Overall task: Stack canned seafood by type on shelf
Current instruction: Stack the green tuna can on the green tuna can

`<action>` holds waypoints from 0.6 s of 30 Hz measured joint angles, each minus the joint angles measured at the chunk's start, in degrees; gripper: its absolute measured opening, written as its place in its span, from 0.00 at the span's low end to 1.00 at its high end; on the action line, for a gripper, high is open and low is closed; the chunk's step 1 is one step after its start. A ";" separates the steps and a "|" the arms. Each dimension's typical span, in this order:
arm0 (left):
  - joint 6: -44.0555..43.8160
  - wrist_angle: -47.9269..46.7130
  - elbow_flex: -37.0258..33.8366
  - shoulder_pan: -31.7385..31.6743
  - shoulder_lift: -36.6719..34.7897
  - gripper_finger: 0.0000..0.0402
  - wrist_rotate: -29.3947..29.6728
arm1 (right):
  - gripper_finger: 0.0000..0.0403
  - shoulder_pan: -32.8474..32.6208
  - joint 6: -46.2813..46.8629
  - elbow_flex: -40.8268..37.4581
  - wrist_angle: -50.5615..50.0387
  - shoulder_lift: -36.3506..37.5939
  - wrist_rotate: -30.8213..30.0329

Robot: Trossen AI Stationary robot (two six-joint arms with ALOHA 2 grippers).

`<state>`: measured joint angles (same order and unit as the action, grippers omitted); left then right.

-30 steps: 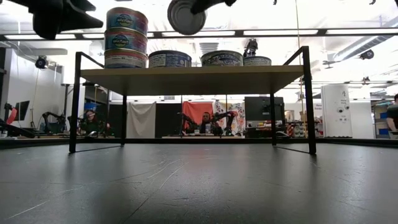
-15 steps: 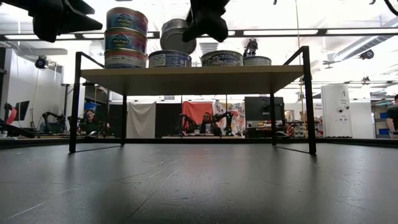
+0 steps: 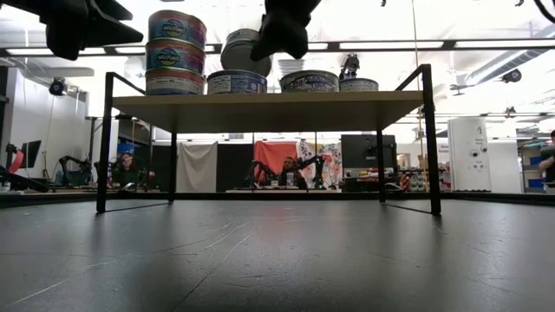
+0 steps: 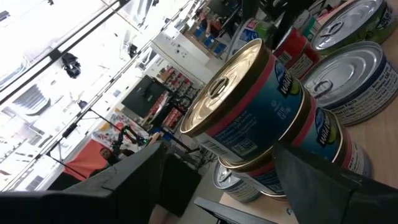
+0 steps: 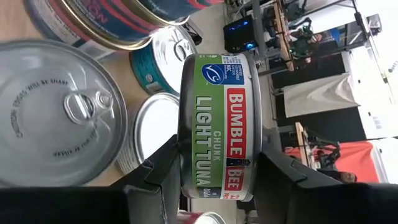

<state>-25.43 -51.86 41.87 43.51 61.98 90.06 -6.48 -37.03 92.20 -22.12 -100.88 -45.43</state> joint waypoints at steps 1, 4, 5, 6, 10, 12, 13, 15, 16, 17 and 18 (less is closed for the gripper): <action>0.00 0.02 0.00 0.00 0.00 0.70 0.00 | 0.35 0.00 0.08 0.00 0.21 -0.19 0.00; 0.00 0.08 0.00 0.00 -0.01 0.70 0.00 | 0.35 0.38 -0.01 0.00 0.50 -0.73 0.58; 0.00 0.09 0.00 0.00 -0.01 0.70 -0.02 | 0.35 0.58 -0.10 0.02 1.36 -1.19 0.55; 0.00 0.15 0.00 0.00 -0.02 0.70 -0.02 | 0.35 0.84 -0.31 0.02 1.62 -1.37 0.42; 0.02 0.15 0.00 0.00 -0.02 0.70 -0.02 | 0.35 1.44 -1.33 -0.02 1.88 -2.36 0.24; 0.02 0.16 0.00 0.00 -0.04 0.70 -0.02 | 0.35 1.71 -1.37 -0.02 1.61 -2.36 -0.09; 0.04 0.32 0.00 0.00 -0.04 0.70 -0.04 | 0.35 1.80 -1.43 -0.02 1.59 -2.36 -0.13; 0.33 0.62 0.44 -0.07 -0.02 0.70 -0.13 | 0.35 1.92 -1.43 -0.02 1.63 -2.55 -0.15; 0.39 0.80 1.03 -0.09 -0.02 0.70 -0.15 | 0.35 1.92 -1.47 -0.02 1.63 -2.56 -0.19; 0.42 0.83 1.81 -0.11 -0.02 0.70 -0.14 | 0.35 1.92 -1.47 -0.02 1.62 -2.56 -0.30; 0.45 0.85 2.70 -0.11 -0.02 0.70 -0.13 | 0.35 1.91 -1.49 -0.02 1.63 -2.56 -0.35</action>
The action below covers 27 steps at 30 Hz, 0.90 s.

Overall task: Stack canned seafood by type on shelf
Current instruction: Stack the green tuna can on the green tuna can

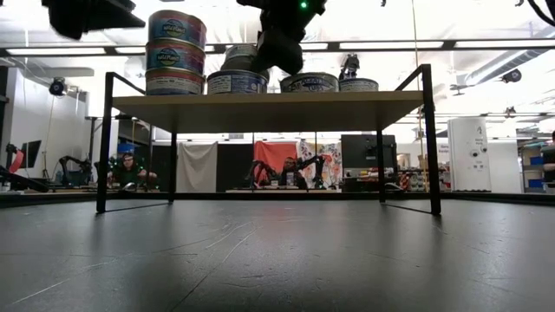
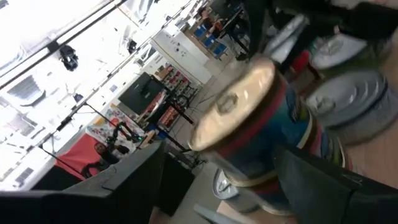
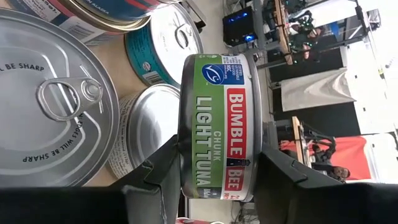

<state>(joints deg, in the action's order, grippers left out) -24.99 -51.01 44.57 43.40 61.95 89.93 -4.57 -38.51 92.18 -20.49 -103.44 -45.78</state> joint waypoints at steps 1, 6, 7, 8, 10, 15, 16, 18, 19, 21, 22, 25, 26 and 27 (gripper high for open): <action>0.12 0.06 0.87 0.00 0.00 0.70 0.01 | 0.35 0.01 0.01 0.00 -0.02 0.00 0.00; 0.40 0.45 3.15 0.02 0.00 0.70 0.09 | 0.35 0.01 0.43 0.00 -0.15 0.00 0.09; 0.20 0.83 3.18 0.02 0.00 0.70 0.09 | 0.35 0.01 0.41 0.00 -0.14 0.00 0.09; 0.03 1.40 3.18 0.02 0.00 0.70 0.08 | 0.35 0.00 0.38 0.00 -0.13 0.00 0.10; -0.25 2.57 3.14 0.02 0.00 0.70 -0.09 | 0.35 -0.01 0.54 0.00 -0.16 0.00 0.11; 0.14 6.93 3.07 0.02 0.00 0.70 -4.57 | 0.36 -0.31 2.11 0.00 -0.22 0.00 -0.12; 0.81 8.01 3.07 0.02 0.00 0.70 -5.66 | 0.36 -0.52 2.54 0.00 -0.23 0.00 -0.90; 1.57 9.53 3.06 0.02 0.00 0.70 -6.95 | 0.35 -1.06 3.17 0.00 -0.43 0.00 -2.46; 1.81 9.96 3.04 0.02 0.00 0.70 -6.95 | 0.35 -1.33 3.63 0.00 -0.58 0.00 -2.68; 1.85 10.13 3.04 0.00 0.00 0.70 -6.95 | 0.35 -1.87 4.98 0.00 -0.71 0.00 -2.69; 1.85 10.23 3.04 0.00 0.00 0.70 -6.95 | 0.36 -2.12 5.73 0.00 -0.91 0.00 -2.69; 1.81 10.48 3.02 0.00 0.00 0.70 -6.71 | 0.36 -2.69 7.87 0.02 -1.98 0.00 -2.71; 1.81 10.50 3.02 0.00 0.00 0.70 -6.68 | 0.36 -2.78 8.77 0.02 -2.39 0.00 -2.71; 1.81 10.48 3.02 0.00 0.00 0.70 -6.67 | 0.35 -2.83 9.41 0.03 -2.92 0.02 -2.73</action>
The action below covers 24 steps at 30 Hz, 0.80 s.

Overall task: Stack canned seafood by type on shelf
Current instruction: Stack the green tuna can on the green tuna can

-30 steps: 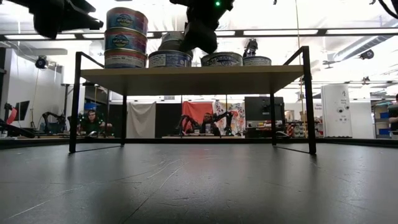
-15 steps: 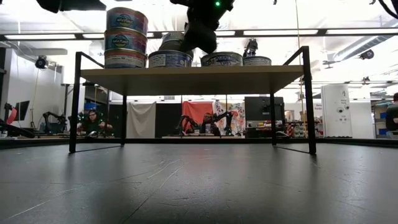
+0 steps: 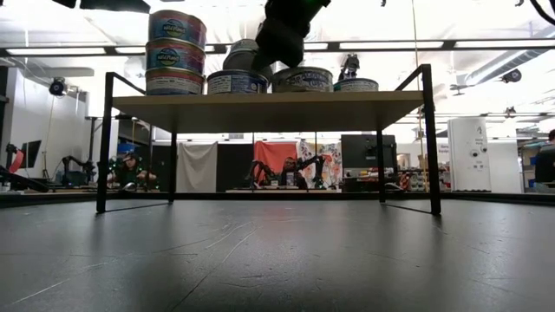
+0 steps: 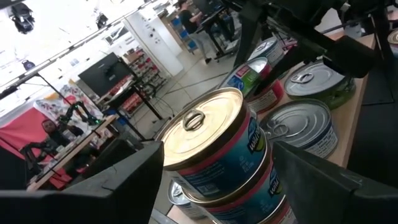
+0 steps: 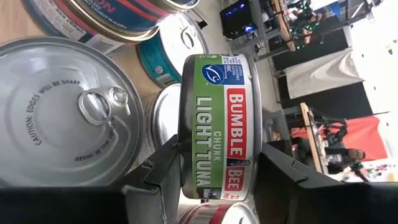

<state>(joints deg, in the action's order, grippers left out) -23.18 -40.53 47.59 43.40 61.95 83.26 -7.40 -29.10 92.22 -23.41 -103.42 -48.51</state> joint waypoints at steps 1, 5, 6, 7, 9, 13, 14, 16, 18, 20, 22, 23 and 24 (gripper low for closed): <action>0.00 0.00 0.00 0.00 0.00 0.70 0.04 | 0.35 0.00 0.68 0.04 -0.63 0.02 -0.03; 0.17 -0.03 0.00 0.00 0.00 0.70 0.22 | 0.36 0.14 1.09 0.10 -1.71 0.07 -0.09; 0.17 -0.04 0.00 0.00 0.00 0.70 0.24 | 0.36 0.15 0.91 0.10 -1.69 0.07 -0.09; 0.17 -0.06 0.00 0.00 0.00 0.70 0.24 | 0.36 0.17 0.59 0.10 -1.67 0.07 -0.09; 0.17 -0.11 0.00 0.00 0.00 0.70 0.26 | 0.36 0.26 -0.32 0.10 -1.63 0.07 -0.04; 0.18 -0.20 0.00 0.00 0.00 0.70 0.31 | 0.36 0.26 -0.96 0.10 -1.66 0.07 0.08; 0.20 -0.24 -0.02 0.00 0.00 0.70 0.33 | 0.37 0.27 -1.21 0.10 -1.69 0.07 0.44; 0.37 -0.37 -0.02 0.00 0.00 0.70 0.35 | 0.39 0.28 -1.39 0.10 -1.67 0.07 1.14; 0.43 -0.36 -0.02 0.00 0.00 0.70 0.35 | 0.41 0.35 -1.25 0.10 -1.70 0.09 1.63; 0.43 -0.35 -0.02 0.00 0.00 0.70 0.35 | 0.42 0.49 -1.01 0.10 -1.76 0.09 1.80; 0.42 -0.33 -0.02 0.00 0.00 0.70 0.35 | 0.42 0.57 -1.15 0.10 -1.78 0.09 1.86; 0.42 -0.33 -0.02 0.00 0.00 0.70 0.35 | 0.42 0.61 -1.37 0.10 -1.74 0.09 1.90; 0.42 -0.33 -0.02 0.00 0.00 0.70 0.35 | 0.42 0.66 -1.49 0.10 -1.74 0.09 1.97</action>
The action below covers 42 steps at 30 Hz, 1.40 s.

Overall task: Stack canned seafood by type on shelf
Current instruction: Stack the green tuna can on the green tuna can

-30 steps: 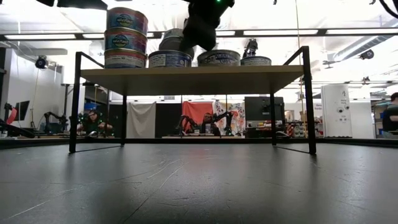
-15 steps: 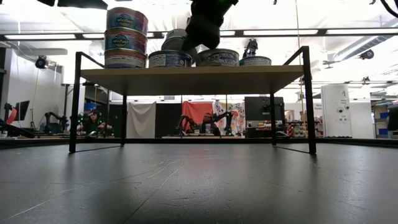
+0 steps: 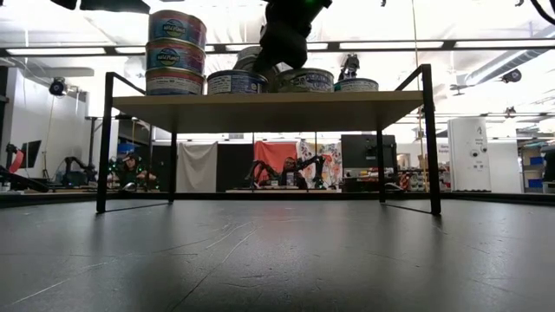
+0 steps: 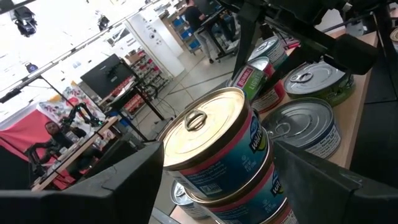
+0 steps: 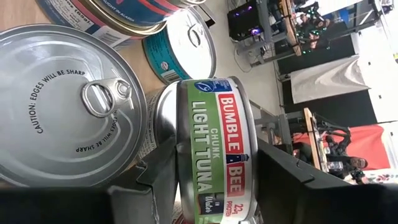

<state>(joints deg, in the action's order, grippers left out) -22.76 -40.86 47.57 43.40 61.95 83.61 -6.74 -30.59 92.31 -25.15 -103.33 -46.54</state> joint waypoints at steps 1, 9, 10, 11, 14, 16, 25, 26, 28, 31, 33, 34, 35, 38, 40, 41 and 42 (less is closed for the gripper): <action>0.00 0.00 0.00 0.00 0.00 0.70 0.01 | 0.42 0.00 -0.02 0.00 0.02 0.00 0.02; 0.00 -0.09 -0.02 0.00 0.00 0.70 0.02 | 0.41 0.08 -0.68 0.00 0.31 0.00 1.41; 0.00 -0.09 -0.02 0.00 0.00 0.70 0.02 | 0.42 0.16 -0.31 0.00 0.36 0.00 2.56; 0.00 -0.09 -0.02 0.00 0.00 0.70 0.02 | 0.42 0.25 0.11 0.00 0.45 0.00 3.62; 0.00 -0.10 -0.04 0.00 0.00 0.70 0.02 | 0.44 0.42 1.12 0.00 0.46 0.00 4.50; 0.00 -0.11 -0.04 0.00 0.00 0.70 0.02 | 0.45 0.60 1.78 0.00 0.46 0.00 5.05; -0.02 -0.24 -0.05 0.00 0.00 0.70 0.02 | 0.50 1.16 0.83 -0.02 0.48 -0.04 4.69; -0.02 -0.26 -0.08 0.00 0.00 0.70 0.02 | 0.50 1.16 0.51 -0.02 0.56 -0.04 4.59; -0.02 -0.28 -0.09 0.00 0.00 0.70 0.02 | 0.51 1.16 0.11 0.12 0.51 -0.04 4.54; -0.03 -0.29 -0.09 0.00 0.00 0.70 0.02 | 0.54 1.16 0.80 1.06 0.19 -0.04 4.54; -0.04 -0.28 -0.09 0.00 0.00 0.70 0.02 | 0.56 1.18 1.24 1.77 0.10 -0.04 4.54; -0.04 -0.29 -0.09 0.00 0.00 0.70 0.02 | 0.57 1.18 1.33 2.04 -0.01 -0.04 4.54; -0.04 -0.28 -0.09 0.00 0.00 0.70 0.02 | 0.58 1.18 1.34 2.12 0.00 -0.04 4.54; -0.04 -0.29 -0.09 0.00 0.00 0.70 0.02 | 0.62 1.27 1.49 2.12 -0.14 -0.04 4.56; -0.04 -0.28 -0.11 0.00 0.00 0.70 0.02 | 0.63 1.46 2.05 2.12 -0.39 -0.04 4.87; -0.04 -0.28 -0.12 0.00 0.00 0.70 0.02 | 0.64 1.65 2.23 2.12 -0.37 -0.04 5.10; -0.04 -0.28 -0.13 0.00 0.00 0.70 0.02 | 0.65 1.89 2.51 2.12 -0.39 -0.04 5.20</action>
<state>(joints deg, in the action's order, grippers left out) -22.81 -41.15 47.44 43.40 61.95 83.64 -4.85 -28.09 94.43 -25.54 -103.37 -41.34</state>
